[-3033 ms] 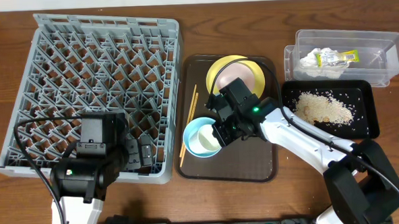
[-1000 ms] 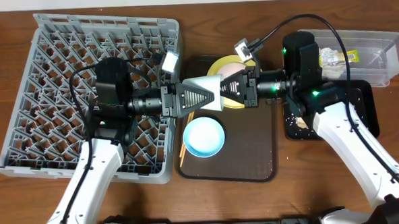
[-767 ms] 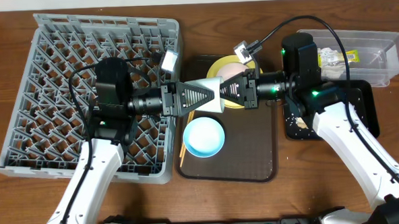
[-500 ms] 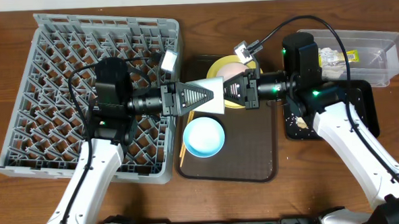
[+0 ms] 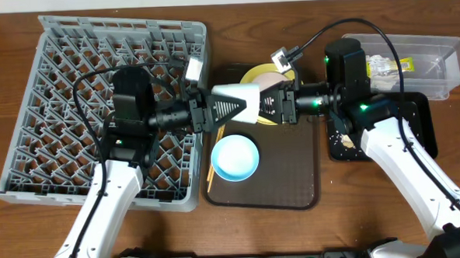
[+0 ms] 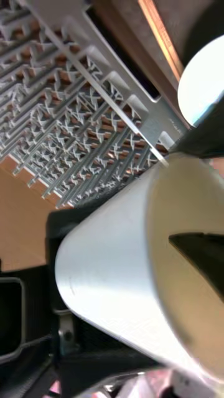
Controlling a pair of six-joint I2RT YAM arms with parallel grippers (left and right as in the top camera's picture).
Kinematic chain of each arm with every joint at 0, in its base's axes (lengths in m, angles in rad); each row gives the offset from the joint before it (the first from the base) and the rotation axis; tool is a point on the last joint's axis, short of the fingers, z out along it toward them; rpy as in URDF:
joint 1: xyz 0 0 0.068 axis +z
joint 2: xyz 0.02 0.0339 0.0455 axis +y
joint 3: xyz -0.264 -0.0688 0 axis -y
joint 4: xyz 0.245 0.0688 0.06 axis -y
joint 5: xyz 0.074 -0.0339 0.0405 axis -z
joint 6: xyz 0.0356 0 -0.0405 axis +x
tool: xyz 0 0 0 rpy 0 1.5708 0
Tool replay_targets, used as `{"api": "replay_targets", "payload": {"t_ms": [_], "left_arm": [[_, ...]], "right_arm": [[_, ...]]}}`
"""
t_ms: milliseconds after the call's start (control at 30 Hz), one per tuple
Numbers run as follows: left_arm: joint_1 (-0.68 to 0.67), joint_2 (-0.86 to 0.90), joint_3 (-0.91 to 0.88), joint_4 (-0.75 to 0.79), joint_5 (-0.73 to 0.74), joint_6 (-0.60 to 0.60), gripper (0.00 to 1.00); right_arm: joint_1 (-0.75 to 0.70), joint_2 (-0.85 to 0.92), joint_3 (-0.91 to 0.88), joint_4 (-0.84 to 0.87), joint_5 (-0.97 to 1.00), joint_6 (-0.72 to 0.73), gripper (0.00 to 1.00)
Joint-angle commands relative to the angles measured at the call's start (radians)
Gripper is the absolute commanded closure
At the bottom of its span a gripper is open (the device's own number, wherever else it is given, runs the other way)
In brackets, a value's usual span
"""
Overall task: Sort waste into correct bins and load items into the dishwasher
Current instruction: 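Pass the white cup from the right gripper to the left gripper, then carry the white cup with the left gripper and place it in the rack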
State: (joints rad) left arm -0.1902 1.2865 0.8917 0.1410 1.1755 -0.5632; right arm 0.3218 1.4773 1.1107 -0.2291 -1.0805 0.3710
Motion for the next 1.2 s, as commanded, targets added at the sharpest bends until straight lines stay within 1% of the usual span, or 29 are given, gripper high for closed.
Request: {"api": "replay_targets", "payload": {"t_ms": [0, 67, 133, 233, 300, 333, 367, 433, 500, 533, 600, 667, 767, 900, 1000, 1100, 1133, 1167], "left_arm": [[0.021, -0.007, 0.006, -0.083, -0.197, 0.147, 0.58], [0.042, -0.01, 0.006, -0.095, -0.197, 0.15, 0.59], [0.073, -0.015, 0.006, -0.097, -0.197, 0.151, 0.61], [0.14, -0.045, 0.006, -0.134, -0.199, 0.177, 0.62], [0.2, -0.08, 0.008, -0.243, -0.258, 0.241, 0.62], [0.233, -0.111, 0.008, -0.343, -0.328, 0.296, 0.62], [0.253, -0.13, 0.01, -0.402, -0.38, 0.325, 0.62], [0.301, -0.182, 0.028, -0.578, -0.571, 0.383, 0.63], [0.338, -0.22, 0.05, -0.723, -0.784, 0.388, 0.66], [0.359, -0.235, 0.056, -0.797, -0.914, 0.388, 0.66], [0.384, -0.239, 0.056, -0.892, -1.039, 0.387, 0.66], [0.397, -0.224, 0.056, -0.946, -1.101, 0.387, 0.65], [0.399, -0.182, 0.056, -0.956, -1.135, 0.387, 0.65], [0.399, -0.095, 0.056, -0.967, -1.135, 0.387, 0.65], [0.399, -0.013, 0.056, -0.969, -1.135, 0.387, 0.64], [0.398, 0.045, 0.056, -0.963, -1.135, 0.387, 0.57], [0.398, 0.057, 0.056, -0.962, -1.135, 0.387, 0.5], [0.399, 0.072, 0.056, -0.959, -1.135, 0.387, 0.42]], "right_arm": [[-0.036, 0.002, 0.003, -0.001, -0.024, -0.014, 0.45], [-0.047, 0.002, 0.003, -0.014, -0.012, -0.034, 0.38], [-0.061, 0.002, 0.003, -0.055, 0.021, -0.068, 0.36], [-0.074, 0.002, 0.003, -0.145, 0.094, -0.151, 0.38], [-0.084, 0.002, 0.003, -0.199, 0.179, -0.194, 0.43], [-0.089, 0.002, 0.003, -0.223, 0.241, -0.195, 0.44], [-0.091, 0.002, 0.003, -0.235, 0.269, -0.203, 0.44], [-0.094, 0.0, 0.005, -0.288, 0.357, -0.236, 0.44], [-0.094, -0.004, 0.016, -0.362, 0.455, -0.268, 0.45], [-0.094, -0.007, 0.031, -0.429, 0.546, -0.299, 0.45], [-0.094, -0.012, 0.071, -0.549, 0.706, -0.345, 0.43], [-0.094, -0.014, 0.113, -0.649, 0.794, -0.375, 0.4], [-0.094, -0.014, 0.143, -0.703, 0.796, -0.388, 0.41], [-0.097, -0.014, 0.144, -0.71, 0.792, -0.387, 0.44], [-0.098, -0.014, 0.144, -0.71, 0.792, -0.387, 0.44], [-0.098, -0.014, 0.144, -0.71, 0.792, -0.387, 0.44], [-0.098, -0.014, 0.144, -0.71, 0.792, -0.387, 0.43], [-0.098, -0.014, 0.144, -0.71, 0.792, -0.387, 0.43]]}}
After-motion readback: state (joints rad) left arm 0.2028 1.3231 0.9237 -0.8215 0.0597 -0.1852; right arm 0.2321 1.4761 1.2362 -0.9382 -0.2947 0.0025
